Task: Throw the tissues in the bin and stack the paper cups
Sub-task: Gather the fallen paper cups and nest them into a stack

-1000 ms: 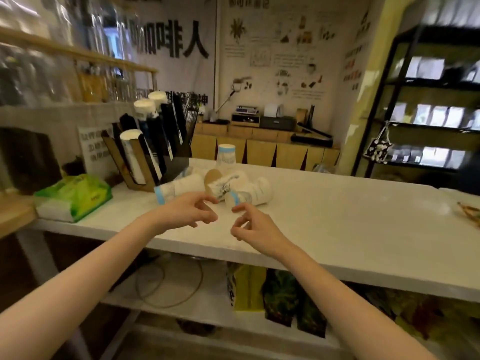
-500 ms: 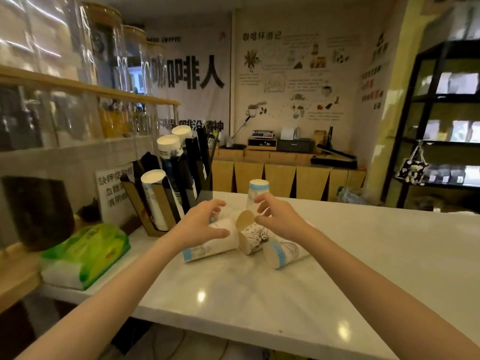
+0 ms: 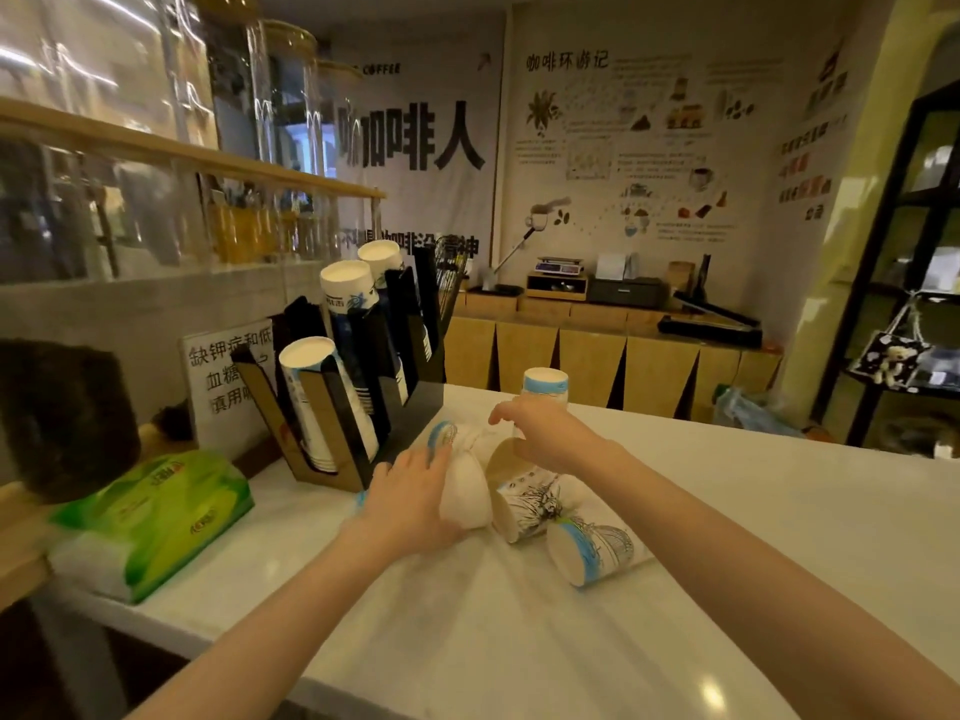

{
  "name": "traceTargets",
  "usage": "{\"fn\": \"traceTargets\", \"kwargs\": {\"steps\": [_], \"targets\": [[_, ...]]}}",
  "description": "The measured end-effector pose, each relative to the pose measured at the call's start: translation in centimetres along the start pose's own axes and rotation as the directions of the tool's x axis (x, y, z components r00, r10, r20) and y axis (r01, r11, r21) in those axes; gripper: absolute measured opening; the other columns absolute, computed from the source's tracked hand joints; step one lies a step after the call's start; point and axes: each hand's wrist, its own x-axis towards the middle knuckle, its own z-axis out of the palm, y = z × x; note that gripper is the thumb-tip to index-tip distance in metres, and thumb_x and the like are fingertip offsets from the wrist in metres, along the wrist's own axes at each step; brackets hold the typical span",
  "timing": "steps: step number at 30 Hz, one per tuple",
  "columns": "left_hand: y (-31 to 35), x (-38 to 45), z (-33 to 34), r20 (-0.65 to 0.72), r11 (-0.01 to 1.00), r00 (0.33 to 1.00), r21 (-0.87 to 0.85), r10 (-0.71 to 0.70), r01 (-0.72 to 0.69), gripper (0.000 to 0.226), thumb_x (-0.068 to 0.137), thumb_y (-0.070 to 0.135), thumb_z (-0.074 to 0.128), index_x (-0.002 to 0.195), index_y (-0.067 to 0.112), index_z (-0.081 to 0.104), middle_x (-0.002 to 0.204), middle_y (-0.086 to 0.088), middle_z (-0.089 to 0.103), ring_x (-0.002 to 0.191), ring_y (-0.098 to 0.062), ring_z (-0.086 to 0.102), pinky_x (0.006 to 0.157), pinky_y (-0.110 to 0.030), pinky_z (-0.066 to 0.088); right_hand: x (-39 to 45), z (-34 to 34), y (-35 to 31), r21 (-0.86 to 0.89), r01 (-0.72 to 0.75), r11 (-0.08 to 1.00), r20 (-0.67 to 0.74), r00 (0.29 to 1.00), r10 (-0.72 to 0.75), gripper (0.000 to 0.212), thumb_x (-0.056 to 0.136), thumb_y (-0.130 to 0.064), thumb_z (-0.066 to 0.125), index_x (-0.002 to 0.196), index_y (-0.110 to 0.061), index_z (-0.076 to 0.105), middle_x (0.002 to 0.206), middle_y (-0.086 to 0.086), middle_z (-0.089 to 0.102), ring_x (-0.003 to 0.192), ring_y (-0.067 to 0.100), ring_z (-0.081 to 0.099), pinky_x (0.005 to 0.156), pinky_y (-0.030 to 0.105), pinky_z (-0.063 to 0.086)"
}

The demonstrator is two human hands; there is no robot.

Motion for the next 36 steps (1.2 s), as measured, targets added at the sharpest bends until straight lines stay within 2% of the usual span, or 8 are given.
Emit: {"fn": "traceTargets", "kwargs": {"steps": [5, 8, 13, 19, 25, 29, 33, 36], "targets": [[-1.3, 0.3, -1.1, -0.005, 1.000, 1.000, 0.014, -0.019, 0.019, 0.100, 0.068, 0.046, 0.069, 0.145, 0.026, 0.009, 0.137, -0.003, 0.041, 0.122, -0.024, 0.044, 0.098, -0.039, 0.044, 1.7, 1.6, 0.5, -0.033, 0.004, 0.999, 0.107, 0.994, -0.001, 0.057, 0.083, -0.016, 0.062, 0.136, -0.018, 0.041, 0.133, 0.011, 0.049, 0.120, 0.031, 0.049, 0.093, 0.039, 0.046], [-2.6, 0.2, -3.2, -0.090, 0.978, 0.994, -0.204, -0.065, 0.045, 0.097, 0.065, 0.042, 0.074, 0.143, 0.026, 0.018, 0.135, 0.001, 0.040, 0.120, -0.020, 0.044, 0.096, -0.036, 0.044, 2.6, 1.9, 0.6, -0.080, 0.039, 0.996, 0.127, 0.992, -0.029, 0.061, 0.078, -0.025, 0.068, 0.134, -0.019, 0.044, 0.128, 0.010, 0.054, 0.114, 0.030, 0.053, 0.090, 0.039, 0.050], [-3.2, 0.5, -2.2, -0.240, 0.690, 0.940, -0.723, -0.244, -0.005, 0.088, 0.060, 0.031, 0.080, 0.135, 0.027, 0.033, 0.131, 0.002, 0.048, 0.116, -0.015, 0.045, 0.095, -0.039, 0.043, 3.6, 2.2, 0.8, -0.236, 0.096, 0.967, 0.036, 0.995, -0.090, 0.039, 0.086, -0.016, 0.056, 0.125, -0.020, 0.055, 0.118, 0.008, 0.063, 0.105, 0.027, 0.059, 0.083, 0.039, 0.053], [-2.0, 1.6, 3.3, -0.235, 0.446, 0.870, -0.895, -0.432, -0.020, 0.088, 0.059, 0.026, 0.082, 0.133, 0.029, 0.034, 0.134, 0.003, 0.047, 0.122, -0.018, 0.046, 0.098, -0.041, 0.046, 5.4, 1.4, 0.9, -0.235, 0.056, 0.970, -0.190, 0.976, -0.103, 0.035, 0.091, -0.005, 0.046, 0.124, -0.014, 0.056, 0.119, 0.012, 0.064, 0.107, 0.029, 0.061, 0.081, 0.039, 0.054], [-1.1, 2.8, 4.1, -0.253, 0.451, 0.873, -0.891, -0.416, -0.044, 0.085, 0.059, 0.030, 0.081, 0.131, 0.024, 0.037, 0.131, 0.002, 0.047, 0.119, -0.016, 0.046, 0.098, -0.041, 0.046, 6.1, -0.9, 1.8, -0.181, 0.058, 0.982, -0.457, 0.879, -0.136, 0.024, 0.092, -0.009, 0.048, 0.111, -0.006, 0.062, 0.105, 0.011, 0.069, 0.095, 0.025, 0.064, 0.079, 0.034, 0.055], [-1.0, 2.8, 4.6, -0.272, 0.476, 0.859, -0.879, -0.434, -0.038, 0.091, 0.061, 0.033, 0.081, 0.137, 0.023, 0.031, 0.136, 0.002, 0.043, 0.122, -0.015, 0.043, 0.103, -0.043, 0.043, 5.8, -3.8, 2.2, 0.178, 0.164, 0.970, -0.703, 0.711, 0.009, 0.023, 0.093, -0.009, 0.049, 0.112, -0.002, 0.059, 0.101, 0.013, 0.071, 0.086, 0.026, 0.067, 0.072, 0.030, 0.054], [-0.7, 2.3, 5.0, -0.293, 0.507, 0.859, -0.861, -0.420, -0.045, 0.091, 0.065, 0.035, 0.078, 0.140, 0.023, 0.027, 0.139, 0.002, 0.039, 0.123, -0.014, 0.041, 0.103, -0.040, 0.042, 5.2, -6.5, 0.9, 0.397, 0.265, 0.879, -0.684, 0.724, 0.090, 0.028, 0.092, -0.015, 0.054, 0.118, -0.007, 0.052, 0.093, 0.003, 0.064, 0.080, 0.012, 0.057, 0.064, 0.010, 0.041], [-0.7, 2.1, 5.1, -0.302, 0.531, 0.868, -0.845, -0.394, -0.053, 0.094, 0.064, 0.040, 0.077, 0.141, 0.024, 0.025, 0.142, 0.001, 0.037, 0.126, -0.017, 0.042, 0.103, -0.042, 0.043, 4.9, -7.5, 0.2, 0.407, 0.250, 0.878, -0.600, 0.798, 0.052, 0.021, 0.089, -0.012, 0.058, 0.109, -0.009, 0.061, 0.100, 0.010, 0.068, 0.085, 0.016, 0.059, 0.070, 0.017, 0.047]]}}
